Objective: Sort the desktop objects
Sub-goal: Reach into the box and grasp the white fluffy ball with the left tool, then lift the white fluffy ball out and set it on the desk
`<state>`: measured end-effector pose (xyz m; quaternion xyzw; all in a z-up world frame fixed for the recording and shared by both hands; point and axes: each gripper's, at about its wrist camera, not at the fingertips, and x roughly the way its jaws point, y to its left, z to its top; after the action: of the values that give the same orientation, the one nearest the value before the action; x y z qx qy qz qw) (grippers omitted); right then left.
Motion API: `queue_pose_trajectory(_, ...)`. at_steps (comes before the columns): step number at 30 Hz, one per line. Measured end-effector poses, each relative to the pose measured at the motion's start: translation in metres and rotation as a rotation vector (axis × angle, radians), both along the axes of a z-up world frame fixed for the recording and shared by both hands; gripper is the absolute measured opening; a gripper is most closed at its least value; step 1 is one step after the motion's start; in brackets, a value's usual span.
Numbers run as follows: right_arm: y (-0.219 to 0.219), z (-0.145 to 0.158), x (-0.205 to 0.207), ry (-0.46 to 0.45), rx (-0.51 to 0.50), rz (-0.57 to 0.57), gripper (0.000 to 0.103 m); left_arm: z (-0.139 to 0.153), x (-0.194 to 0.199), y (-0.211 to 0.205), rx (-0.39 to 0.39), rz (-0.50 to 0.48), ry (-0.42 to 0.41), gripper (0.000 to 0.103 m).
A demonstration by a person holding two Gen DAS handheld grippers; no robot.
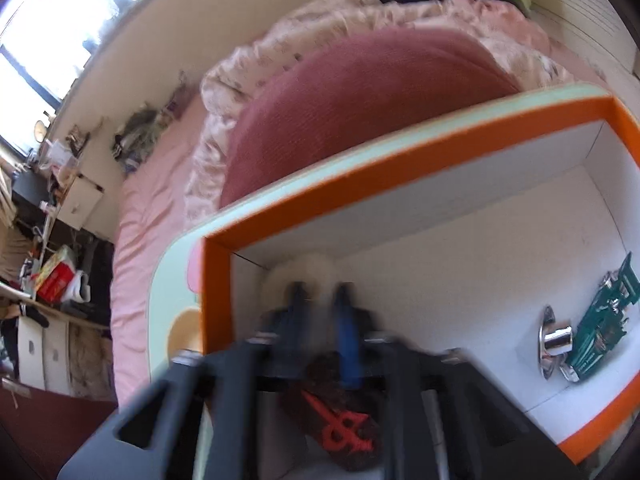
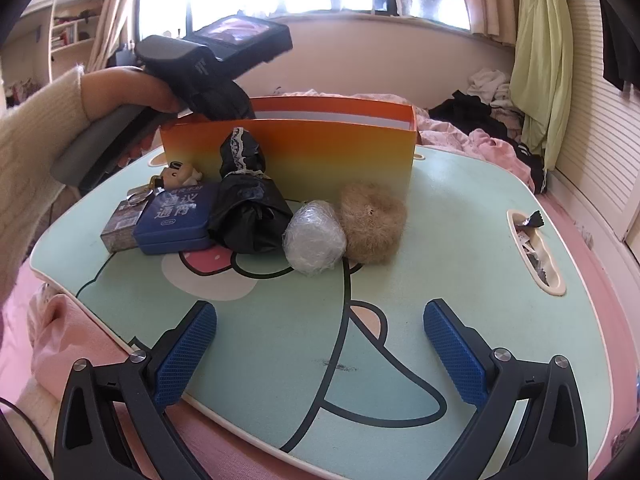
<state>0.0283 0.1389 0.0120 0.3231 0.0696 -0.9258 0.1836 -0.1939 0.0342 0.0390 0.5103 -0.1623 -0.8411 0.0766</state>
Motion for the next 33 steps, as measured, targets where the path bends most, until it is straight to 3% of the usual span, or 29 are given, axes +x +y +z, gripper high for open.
queue_pose_trajectory(2, 0.001, 0.000, 0.000, 0.000, -0.001, 0.001, 0.103, 0.013, 0.013, -0.005, 0.147, -0.044, 0.041, 0.007)
queue_pose_trajectory(6, 0.001, 0.000, 0.000, 0.000, -0.002, 0.000, 0.103, 0.050, 0.045, -0.011, 0.192, -0.086, 0.195, 0.007)
queue_pose_trajectory(11, 0.002, 0.000, 0.000, 0.000, -0.002, 0.000, 0.103, 0.101, 0.121, -0.011, 0.477, -0.257, 0.299, 0.008)
queue_pose_trajectory(14, 0.002, 0.000, 0.000, 0.000, -0.001, 0.000, 0.103, 0.099, 0.167, -0.003, 0.560, -0.369, 0.299, 0.008)
queue_pose_trajectory(18, 0.002, 0.000, -0.001, -0.001, -0.001, -0.001, 0.103, 0.064, 0.202, 0.001, 0.635, -0.420, 0.238, 0.008)
queue_pose_trajectory(22, 0.003, 0.000, -0.001, -0.001, -0.002, -0.001, 0.103, 0.032, 0.210, 0.013, 0.595, -0.425, 0.195, 0.011)
queue_pose_trajectory(24, 0.003, 0.000, -0.001, 0.000, -0.002, -0.001, 0.103, 0.026, 0.200, 0.018, 0.547, -0.390, 0.219, 0.020)
queue_pose_trajectory(27, 0.003, 0.000, -0.001, -0.001, -0.002, -0.001, 0.103, 0.031, 0.206, 0.020, 0.498, -0.357, 0.321, 0.044)
queue_pose_trajectory(29, 0.002, 0.000, -0.001, -0.001, -0.002, -0.002, 0.103, 0.035, 0.221, 0.018, 0.484, -0.374, 0.399, 0.074)
queue_pose_trajectory(31, 0.002, 0.001, -0.001, -0.001, -0.001, -0.002, 0.103, 0.040, 0.242, 0.012, 0.465, -0.377, 0.486, 0.084)
queue_pose_trajectory(33, 0.003, 0.000, -0.001, -0.001, -0.002, -0.002, 0.103, 0.040, 0.259, 0.003, 0.417, -0.347, 0.512, 0.084)
